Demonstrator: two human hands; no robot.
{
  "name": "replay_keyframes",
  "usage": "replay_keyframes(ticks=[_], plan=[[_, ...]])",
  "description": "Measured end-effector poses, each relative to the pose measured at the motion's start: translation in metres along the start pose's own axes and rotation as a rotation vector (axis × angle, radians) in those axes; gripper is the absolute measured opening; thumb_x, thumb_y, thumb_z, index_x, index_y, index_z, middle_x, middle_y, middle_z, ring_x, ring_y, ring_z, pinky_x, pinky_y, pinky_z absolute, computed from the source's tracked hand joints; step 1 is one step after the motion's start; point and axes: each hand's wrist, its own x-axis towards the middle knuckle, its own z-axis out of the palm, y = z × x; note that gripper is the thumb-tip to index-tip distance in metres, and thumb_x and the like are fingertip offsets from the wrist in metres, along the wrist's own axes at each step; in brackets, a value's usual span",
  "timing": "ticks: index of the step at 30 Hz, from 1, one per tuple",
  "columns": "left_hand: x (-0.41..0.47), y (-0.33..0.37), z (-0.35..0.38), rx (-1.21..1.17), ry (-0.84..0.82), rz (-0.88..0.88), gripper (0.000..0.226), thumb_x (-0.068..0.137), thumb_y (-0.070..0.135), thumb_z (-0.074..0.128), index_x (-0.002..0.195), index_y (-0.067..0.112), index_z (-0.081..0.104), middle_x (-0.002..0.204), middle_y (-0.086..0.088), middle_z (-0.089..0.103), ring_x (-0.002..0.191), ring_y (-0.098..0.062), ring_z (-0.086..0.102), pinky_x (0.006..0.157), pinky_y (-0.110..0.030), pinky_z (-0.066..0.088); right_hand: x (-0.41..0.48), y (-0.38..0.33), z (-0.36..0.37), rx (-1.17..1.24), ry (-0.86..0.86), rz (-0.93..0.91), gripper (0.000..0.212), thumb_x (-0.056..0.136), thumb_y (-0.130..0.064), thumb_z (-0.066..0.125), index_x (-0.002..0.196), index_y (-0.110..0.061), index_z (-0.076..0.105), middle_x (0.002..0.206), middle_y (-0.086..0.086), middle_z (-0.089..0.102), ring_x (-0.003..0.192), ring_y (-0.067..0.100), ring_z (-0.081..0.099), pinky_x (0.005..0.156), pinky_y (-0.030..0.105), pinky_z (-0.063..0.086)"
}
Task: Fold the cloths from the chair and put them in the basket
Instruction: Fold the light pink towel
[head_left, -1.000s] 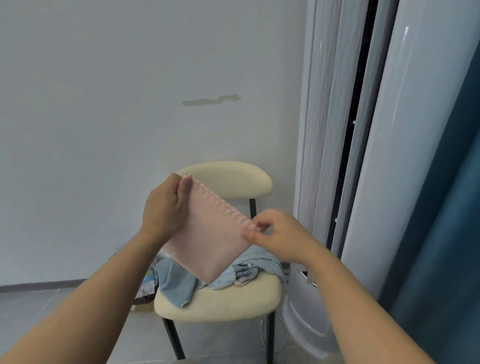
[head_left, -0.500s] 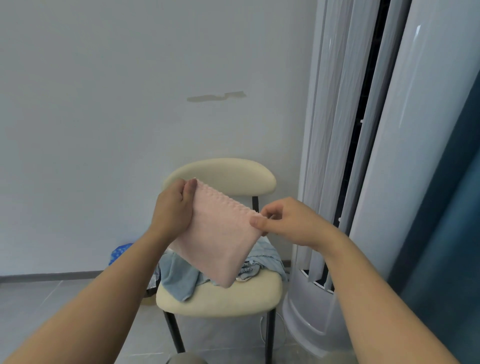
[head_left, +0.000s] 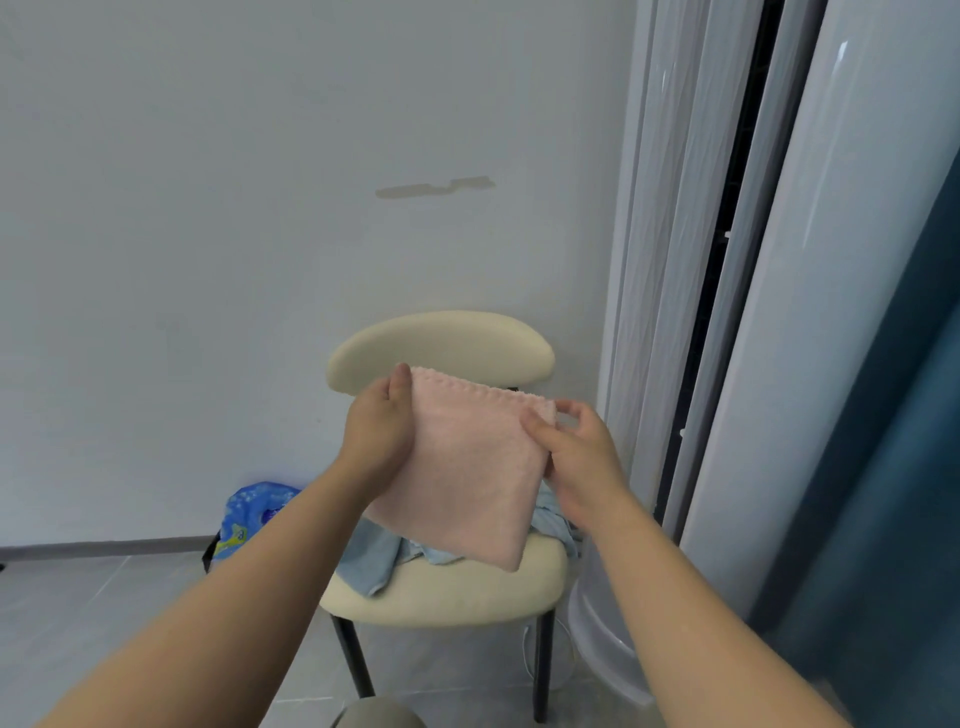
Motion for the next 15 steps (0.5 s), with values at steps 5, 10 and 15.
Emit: replay_keyframes(ticks=[5, 10, 15], plan=[[-0.007, 0.003, 0.020, -0.012, -0.045, -0.035, 0.054, 0.107, 0.051, 0.033, 0.071, 0.014, 0.048, 0.073, 0.001, 0.053, 0.072, -0.020, 0.050, 0.068, -0.034, 0.037, -0.009, 0.061, -0.002, 0.250, 0.056, 0.469, 0.046, 0.096, -0.051, 0.063, 0.123, -0.015, 0.070, 0.102, 0.002, 0.077, 0.090, 0.023, 0.069, 0.076, 0.036, 0.055], [-0.007, -0.007, 0.024, 0.047, -0.275, -0.261, 0.055, 0.091, 0.060, 0.063, 0.090, 0.005, 0.069, 0.087, -0.010, 0.070, 0.077, -0.025, 0.064, 0.066, -0.030, 0.047, -0.006, 0.084, -0.006, 0.165, 0.134, 0.403, 0.044, 0.105, -0.051, 0.046, 0.121, -0.017, 0.068, 0.109, 0.007, 0.077, 0.104, 0.026, 0.072, 0.086, 0.040, 0.058], [-0.008, -0.032, 0.025, -0.069, -0.428, -0.446, 0.028, 0.091, 0.029, 0.076, 0.101, 0.003, 0.073, 0.100, -0.016, 0.077, 0.095, -0.032, 0.074, 0.092, -0.046, 0.059, -0.006, 0.071, -0.012, -0.377, 0.446, 0.051, 0.035, 0.109, -0.043, 0.031, 0.112, -0.014, 0.052, 0.092, 0.002, 0.061, 0.081, 0.016, 0.059, 0.062, 0.030, 0.042]])
